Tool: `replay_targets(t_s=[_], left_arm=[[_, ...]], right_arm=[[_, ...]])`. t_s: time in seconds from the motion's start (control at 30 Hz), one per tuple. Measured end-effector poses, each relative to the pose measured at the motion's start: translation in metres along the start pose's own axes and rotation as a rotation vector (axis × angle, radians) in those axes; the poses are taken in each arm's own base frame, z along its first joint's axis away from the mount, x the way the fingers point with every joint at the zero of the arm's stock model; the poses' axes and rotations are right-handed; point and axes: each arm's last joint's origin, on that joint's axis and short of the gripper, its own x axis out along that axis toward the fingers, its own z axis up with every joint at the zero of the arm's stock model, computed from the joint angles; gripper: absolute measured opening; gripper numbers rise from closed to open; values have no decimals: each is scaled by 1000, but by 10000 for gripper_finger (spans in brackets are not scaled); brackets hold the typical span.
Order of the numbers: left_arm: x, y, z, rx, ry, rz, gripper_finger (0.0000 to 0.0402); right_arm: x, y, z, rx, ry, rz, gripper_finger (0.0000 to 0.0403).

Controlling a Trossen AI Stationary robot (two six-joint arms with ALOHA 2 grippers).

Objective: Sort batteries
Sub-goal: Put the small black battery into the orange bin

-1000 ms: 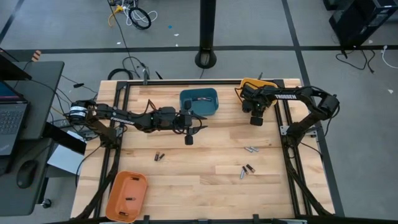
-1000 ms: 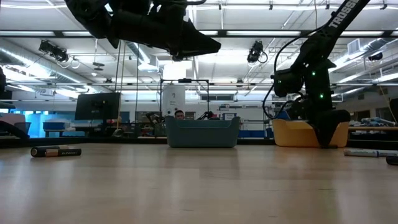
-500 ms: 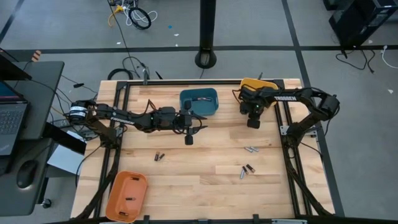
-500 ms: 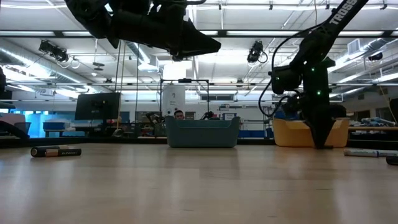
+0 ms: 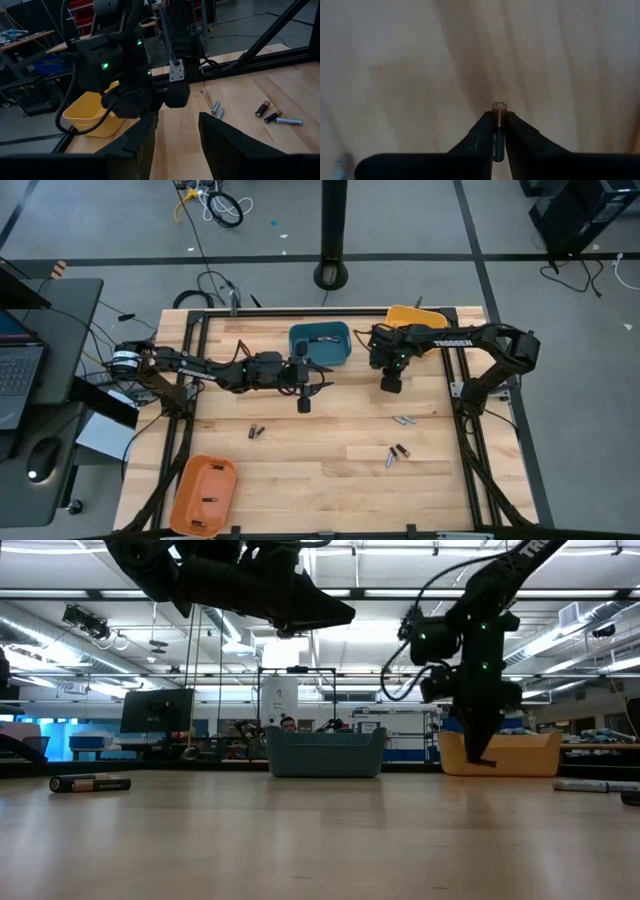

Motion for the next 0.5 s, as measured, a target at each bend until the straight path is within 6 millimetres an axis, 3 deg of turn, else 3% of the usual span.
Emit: replay_targets(t_s=[0.27, 0.5], left_arm=[[-1, -1, 1, -2, -8, -30, 158], [-2, -1, 7, -5, -75, -65, 158]], right_arm=[[-15, 35, 13, -84, -106, 1, 40], [-59, 66, 11, -120, -368, -8, 40]])
